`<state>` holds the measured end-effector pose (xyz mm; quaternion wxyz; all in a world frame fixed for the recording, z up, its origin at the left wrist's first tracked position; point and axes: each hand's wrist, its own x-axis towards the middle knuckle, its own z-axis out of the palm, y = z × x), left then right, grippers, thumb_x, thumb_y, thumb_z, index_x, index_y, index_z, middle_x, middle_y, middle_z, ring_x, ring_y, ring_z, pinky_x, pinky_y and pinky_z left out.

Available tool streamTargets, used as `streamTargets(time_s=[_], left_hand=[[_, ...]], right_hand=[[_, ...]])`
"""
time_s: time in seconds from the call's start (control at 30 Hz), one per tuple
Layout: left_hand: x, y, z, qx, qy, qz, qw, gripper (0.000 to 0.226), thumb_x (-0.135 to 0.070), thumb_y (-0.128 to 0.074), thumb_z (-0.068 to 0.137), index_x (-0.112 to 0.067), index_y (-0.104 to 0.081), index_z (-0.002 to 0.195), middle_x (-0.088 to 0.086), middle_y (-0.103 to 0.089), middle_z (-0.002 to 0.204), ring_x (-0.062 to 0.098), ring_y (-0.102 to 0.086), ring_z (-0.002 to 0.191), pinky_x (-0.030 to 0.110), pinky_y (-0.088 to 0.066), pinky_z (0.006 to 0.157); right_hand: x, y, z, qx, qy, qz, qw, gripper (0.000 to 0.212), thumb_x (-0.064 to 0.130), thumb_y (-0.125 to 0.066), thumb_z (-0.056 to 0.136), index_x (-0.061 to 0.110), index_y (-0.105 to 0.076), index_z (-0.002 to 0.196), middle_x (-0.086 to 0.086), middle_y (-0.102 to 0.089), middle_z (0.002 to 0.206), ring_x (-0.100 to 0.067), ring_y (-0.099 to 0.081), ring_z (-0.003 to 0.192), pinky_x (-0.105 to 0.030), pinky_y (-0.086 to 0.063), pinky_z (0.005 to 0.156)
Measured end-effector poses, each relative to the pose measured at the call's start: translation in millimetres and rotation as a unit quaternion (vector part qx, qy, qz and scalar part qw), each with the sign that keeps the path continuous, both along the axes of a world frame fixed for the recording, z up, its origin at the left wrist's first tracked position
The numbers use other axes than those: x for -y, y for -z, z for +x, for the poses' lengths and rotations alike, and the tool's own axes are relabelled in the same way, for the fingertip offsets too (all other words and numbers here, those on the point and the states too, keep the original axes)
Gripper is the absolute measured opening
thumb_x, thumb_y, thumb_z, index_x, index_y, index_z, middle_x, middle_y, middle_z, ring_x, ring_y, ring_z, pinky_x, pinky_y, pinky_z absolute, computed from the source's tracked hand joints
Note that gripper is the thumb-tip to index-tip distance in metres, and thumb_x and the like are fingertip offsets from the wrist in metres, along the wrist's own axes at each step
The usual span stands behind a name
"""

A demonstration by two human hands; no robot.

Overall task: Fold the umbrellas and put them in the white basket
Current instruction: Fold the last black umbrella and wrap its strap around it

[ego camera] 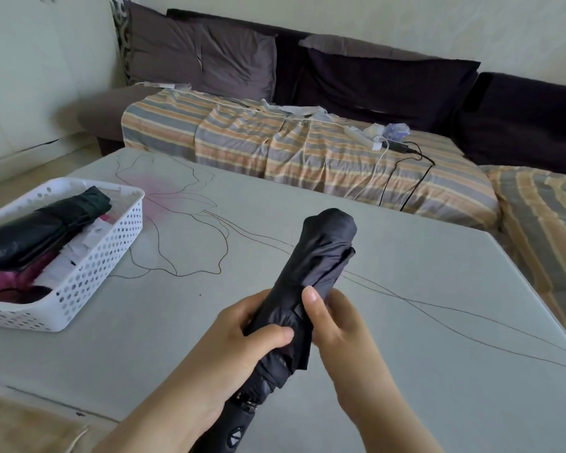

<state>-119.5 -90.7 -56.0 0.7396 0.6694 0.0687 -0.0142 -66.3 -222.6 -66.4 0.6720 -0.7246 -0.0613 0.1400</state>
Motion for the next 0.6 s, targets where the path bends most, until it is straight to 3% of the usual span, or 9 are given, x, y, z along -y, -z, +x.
streamTargets(time_s=[0.03, 0.1, 0.17, 0.2, 0.3, 0.37, 0.43, 0.5, 0.6], left_hand=[[0, -2, 0, 0.005, 0.008, -0.006, 1.0, 0.03, -0.02, -0.061, 0.076, -0.038, -0.07, 0.098, 0.001, -0.074, 0.094, 0.017, -0.07, 0.089, 0.03, -0.053, 0.079], [-5, -6, -3, 0.038, 0.021, 0.006, 0.999, 0.041, -0.028, -0.055, 0.078, -0.038, -0.062, 0.117, -0.008, -0.07, 0.11, 0.009, -0.064, 0.106, 0.027, -0.047, 0.092], [-18, -7, -8, 0.073, 0.008, 0.06, 0.996, 0.052, -0.048, -0.053, 0.078, -0.038, -0.052, 0.129, -0.015, -0.063, 0.123, 0.001, -0.056, 0.116, 0.026, -0.041, 0.1], [-28, -9, -12, 0.084, -0.016, 0.085, 0.993, 0.056, -0.055, -0.051, 0.075, -0.04, -0.051, 0.129, -0.016, -0.062, 0.123, -0.002, -0.055, 0.116, 0.027, -0.041, 0.101], [-66, -8, -28, 0.085, -0.129, 0.148, 0.977, 0.047, -0.056, -0.051, 0.068, -0.052, -0.056, 0.115, -0.006, -0.067, 0.109, -0.002, -0.063, 0.097, 0.027, -0.05, 0.091], [-89, -11, -38, 0.049, -0.169, 0.17, 0.97, 0.031, -0.045, -0.056, 0.077, -0.052, -0.059, 0.107, -0.001, -0.067, 0.102, 0.001, -0.066, 0.086, 0.028, -0.054, 0.083], [-113, -9, -44, 0.023, -0.184, 0.182, 0.966, 0.026, -0.043, -0.055, 0.083, -0.049, -0.06, 0.108, 0.005, -0.066, 0.102, 0.005, -0.068, 0.082, 0.03, -0.056, 0.08], [-133, -15, -51, 0.004, -0.195, 0.188, 0.963, 0.034, -0.052, -0.053, 0.076, -0.053, -0.057, 0.109, 0.009, -0.061, 0.109, 0.004, -0.067, 0.085, 0.033, -0.055, 0.084], [-163, -25, -67, 0.009, -0.213, 0.178, 0.961, 0.037, -0.034, -0.061, 0.084, -0.057, -0.044, 0.108, -0.019, -0.06, 0.097, -0.021, -0.057, 0.071, 0.003, -0.045, 0.07]], right_hand=[[-8, -4, -1, 0.002, 0.001, 0.039, 0.999, 0.046, 0.059, -0.064, 0.078, 0.019, -0.062, 0.102, 0.002, -0.073, 0.09, -0.012, -0.069, 0.091, -0.027, -0.055, 0.076], [-23, -4, 0, -0.004, 0.029, 0.093, 0.995, 0.046, 0.055, -0.063, 0.073, 0.017, -0.064, 0.098, -0.001, -0.073, 0.085, -0.015, -0.07, 0.085, -0.032, -0.055, 0.076], [-46, -2, -1, 0.01, 0.029, 0.069, 0.997, 0.051, 0.06, -0.069, 0.073, 0.014, -0.064, 0.093, -0.005, -0.072, 0.081, -0.019, -0.069, 0.081, -0.038, -0.054, 0.077], [-60, -2, -3, 0.02, 0.023, 0.064, 0.997, 0.05, 0.06, -0.062, 0.072, 0.014, -0.064, 0.092, -0.004, -0.072, 0.078, -0.018, -0.069, 0.078, -0.035, -0.054, 0.074], [-102, 1, -10, 0.007, -0.013, 0.034, 0.999, 0.039, 0.055, -0.053, 0.085, 0.018, -0.065, 0.091, 0.0, -0.072, 0.077, -0.013, -0.067, 0.076, -0.025, -0.048, 0.067], [-134, 1, -17, -0.029, -0.071, -0.024, 0.997, 0.029, 0.053, -0.049, 0.093, 0.029, -0.063, 0.102, 0.006, -0.071, 0.093, -0.011, -0.065, 0.09, -0.03, -0.049, 0.082], [-165, 3, -19, -0.071, -0.133, -0.037, 0.988, 0.047, 0.062, -0.057, 0.081, 0.028, -0.06, 0.114, 0.002, -0.071, 0.106, -0.017, -0.066, 0.1, -0.04, -0.048, 0.097], [-193, -3, -22, -0.109, -0.159, 0.003, 0.981, 0.058, 0.062, -0.06, 0.078, 0.019, -0.059, 0.117, -0.006, -0.072, 0.107, -0.023, -0.069, 0.099, -0.045, -0.051, 0.095], [-231, -19, -18, -0.182, -0.166, 0.078, 0.966, 0.036, 0.037, -0.05, 0.098, 0.006, -0.058, 0.115, -0.016, -0.071, 0.104, -0.029, -0.071, 0.091, -0.045, -0.057, 0.084]])
